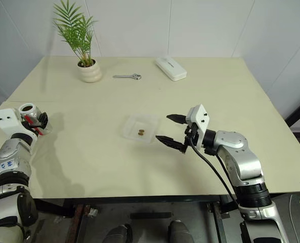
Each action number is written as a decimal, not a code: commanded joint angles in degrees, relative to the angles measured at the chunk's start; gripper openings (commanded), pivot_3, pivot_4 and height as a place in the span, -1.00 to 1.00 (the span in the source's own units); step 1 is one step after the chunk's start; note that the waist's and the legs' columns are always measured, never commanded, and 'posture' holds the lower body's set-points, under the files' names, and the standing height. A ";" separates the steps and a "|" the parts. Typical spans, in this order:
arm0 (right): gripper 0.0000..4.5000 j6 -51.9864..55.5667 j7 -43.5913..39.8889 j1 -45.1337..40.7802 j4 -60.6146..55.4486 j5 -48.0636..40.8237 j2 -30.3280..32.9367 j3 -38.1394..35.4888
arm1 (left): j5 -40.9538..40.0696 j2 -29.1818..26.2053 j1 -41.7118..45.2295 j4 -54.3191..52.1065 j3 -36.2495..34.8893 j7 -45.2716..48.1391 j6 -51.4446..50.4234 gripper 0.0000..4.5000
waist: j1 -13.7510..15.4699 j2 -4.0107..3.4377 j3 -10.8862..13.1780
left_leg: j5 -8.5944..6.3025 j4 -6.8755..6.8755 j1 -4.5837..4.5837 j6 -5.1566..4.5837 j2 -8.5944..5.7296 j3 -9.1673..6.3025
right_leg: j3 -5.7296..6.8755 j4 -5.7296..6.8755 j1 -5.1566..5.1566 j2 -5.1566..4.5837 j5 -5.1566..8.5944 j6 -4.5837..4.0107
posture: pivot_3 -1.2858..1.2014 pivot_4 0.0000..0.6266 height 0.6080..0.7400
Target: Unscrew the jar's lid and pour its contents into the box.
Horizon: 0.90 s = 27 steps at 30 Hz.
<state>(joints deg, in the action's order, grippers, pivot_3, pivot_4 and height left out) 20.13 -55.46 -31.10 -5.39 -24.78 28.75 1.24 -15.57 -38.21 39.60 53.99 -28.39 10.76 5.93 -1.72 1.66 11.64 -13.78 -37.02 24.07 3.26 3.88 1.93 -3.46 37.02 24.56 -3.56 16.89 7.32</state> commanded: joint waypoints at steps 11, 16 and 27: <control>1.00 -3.68 -7.57 -4.39 -4.74 -6.16 -0.79 -0.45 | -3.54 -0.59 -13.51 -20.40 -3.21 0.64 -3.93 0.98 | 0.11 0.03 -0.02 | 0.00 -0.01 -0.03 0.00 0.02 0.01 | 0.00 0.04 -0.01 0.00 -0.03 -0.05 | 0.03 -0.52 1.00; 1.00 -4.78 -9.05 -5.55 -3.41 -7.32 -1.40 -0.77 | -4.73 -0.84 -20.36 -28.75 -3.91 3.97 -6.96 0.98 | -0.07 0.05 -0.03 | 0.00 0.00 -0.04 0.00 0.02 0.01 | 0.00 0.01 -0.02 -0.01 -0.05 -0.07 | 0.03 -0.52 1.00; 1.00 -4.79 -10.53 -5.58 0.86 -7.23 2.52 -3.35 | -5.38 -2.72 -33.17 -45.28 -6.03 8.05 -13.61 0.98 | 0.01 0.07 -0.04 | -0.03 0.09 -0.09 -0.01 0.08 0.03 | 0.01 -0.07 -0.02 -0.03 -0.05 -0.18 | 0.03 -0.52 1.00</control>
<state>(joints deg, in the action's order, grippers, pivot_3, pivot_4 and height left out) 15.74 -65.92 -35.72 -3.90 -30.86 30.42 -0.18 -20.08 -39.39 7.03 11.85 -32.94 17.97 -6.49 -1.70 1.74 11.60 -13.81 -36.92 23.97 3.25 3.96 1.96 -3.45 36.95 24.54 -3.59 16.85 7.13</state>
